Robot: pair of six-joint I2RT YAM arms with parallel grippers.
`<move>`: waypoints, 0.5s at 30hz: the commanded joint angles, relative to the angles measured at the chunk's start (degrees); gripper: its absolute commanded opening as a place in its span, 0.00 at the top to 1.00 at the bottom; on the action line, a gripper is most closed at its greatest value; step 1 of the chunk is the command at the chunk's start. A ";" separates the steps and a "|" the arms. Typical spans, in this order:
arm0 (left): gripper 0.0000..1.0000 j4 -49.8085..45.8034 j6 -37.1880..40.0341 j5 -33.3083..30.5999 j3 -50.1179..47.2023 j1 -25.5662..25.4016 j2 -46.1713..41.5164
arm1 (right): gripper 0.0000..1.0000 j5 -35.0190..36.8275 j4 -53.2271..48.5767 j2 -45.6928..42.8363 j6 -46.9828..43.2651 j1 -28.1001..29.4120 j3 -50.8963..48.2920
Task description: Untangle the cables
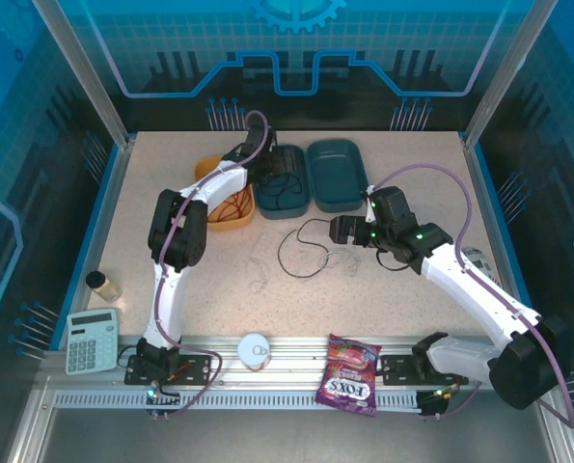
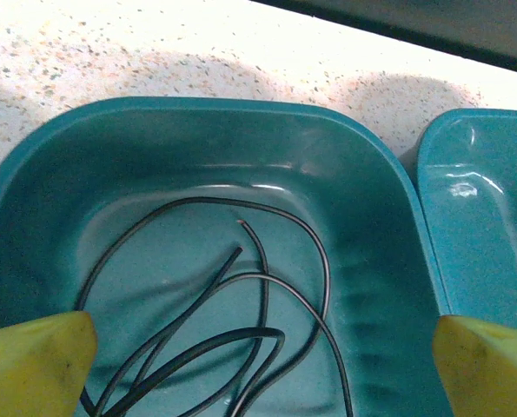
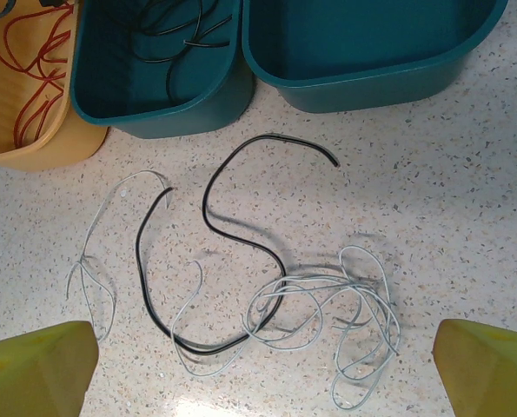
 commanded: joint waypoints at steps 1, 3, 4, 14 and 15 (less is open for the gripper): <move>0.01 -0.44 1.63 1.64 1.54 -0.61 0.55 | 0.00 0.18 0.51 0.70 -0.68 1.13 1.86; 0.01 -0.69 2.95 0.73 1.54 -1.06 -0.10 | 0.00 0.93 0.09 1.01 -0.91 1.72 2.09; 0.01 -0.99 3.66 -0.01 1.54 -1.29 -0.53 | 0.00 1.80 -0.34 1.24 -1.10 2.18 2.35; 0.01 -2.54 11.65 -9.63 -1.34 -2.95 -7.67 | 0.03 12.97 -5.94 6.44 -2.85 9.33 7.38; 0.01 -2.33 11.68 -10.01 -2.04 -2.94 -8.58 | 0.03 13.73 -6.09 7.18 -2.94 10.10 7.92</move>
